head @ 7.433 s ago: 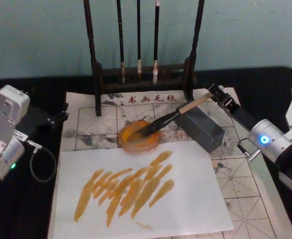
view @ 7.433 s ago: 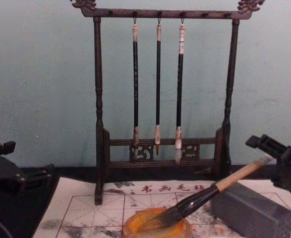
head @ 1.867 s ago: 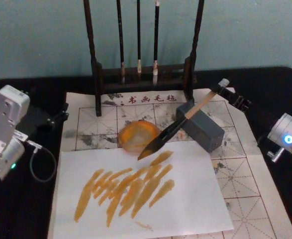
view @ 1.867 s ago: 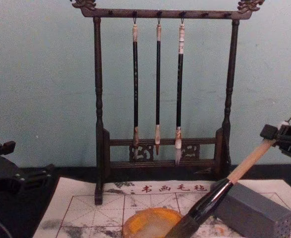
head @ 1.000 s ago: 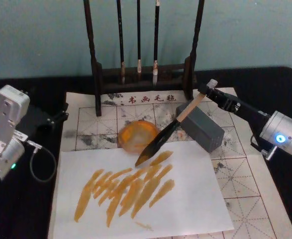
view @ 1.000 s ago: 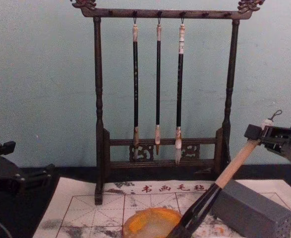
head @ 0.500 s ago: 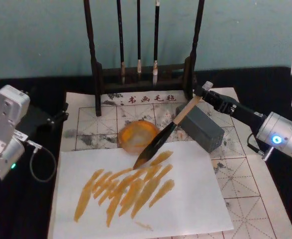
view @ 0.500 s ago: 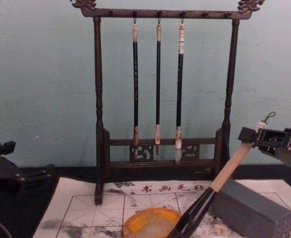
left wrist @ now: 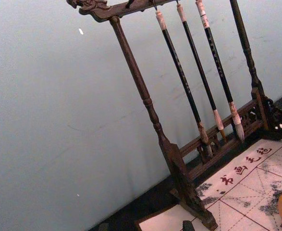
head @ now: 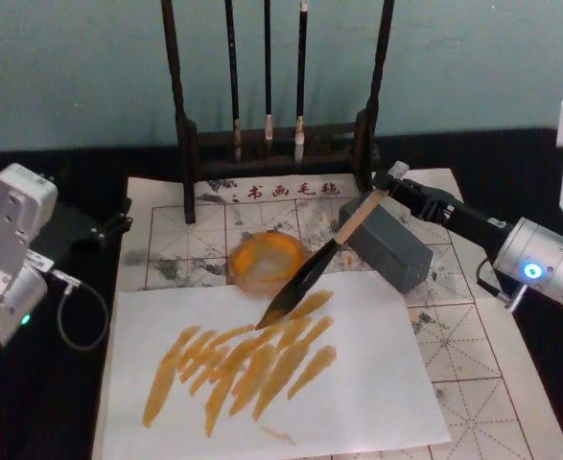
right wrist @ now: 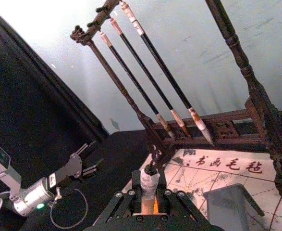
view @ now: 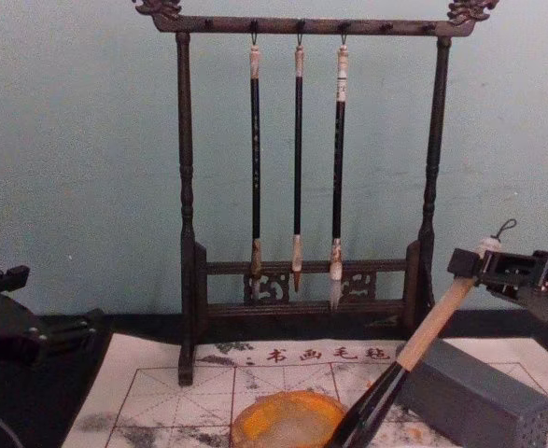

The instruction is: Pick up the brush from the inkstone, write on the paper, then place the brush back to its original position.

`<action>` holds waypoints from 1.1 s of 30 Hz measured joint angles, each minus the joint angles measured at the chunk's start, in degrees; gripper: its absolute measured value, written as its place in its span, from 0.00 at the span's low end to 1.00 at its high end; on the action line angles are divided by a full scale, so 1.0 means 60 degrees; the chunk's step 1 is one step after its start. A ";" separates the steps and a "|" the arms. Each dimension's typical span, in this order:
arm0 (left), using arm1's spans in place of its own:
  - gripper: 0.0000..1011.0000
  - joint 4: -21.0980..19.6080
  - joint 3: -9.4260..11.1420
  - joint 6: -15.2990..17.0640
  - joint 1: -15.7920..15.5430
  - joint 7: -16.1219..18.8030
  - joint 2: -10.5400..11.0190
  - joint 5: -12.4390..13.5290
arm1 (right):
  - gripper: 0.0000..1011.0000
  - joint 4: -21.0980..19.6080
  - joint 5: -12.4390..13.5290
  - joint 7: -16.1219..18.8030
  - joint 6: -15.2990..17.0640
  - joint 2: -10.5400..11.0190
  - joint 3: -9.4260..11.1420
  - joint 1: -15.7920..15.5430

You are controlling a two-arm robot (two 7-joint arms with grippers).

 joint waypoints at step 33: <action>0.99 0.0000 0.0000 0.0000 0.0000 0.0000 0.0000 0.0000 | 0.19 0.0127 -0.0115 -0.0307 -0.0101 0.0087 0.0431 -0.0124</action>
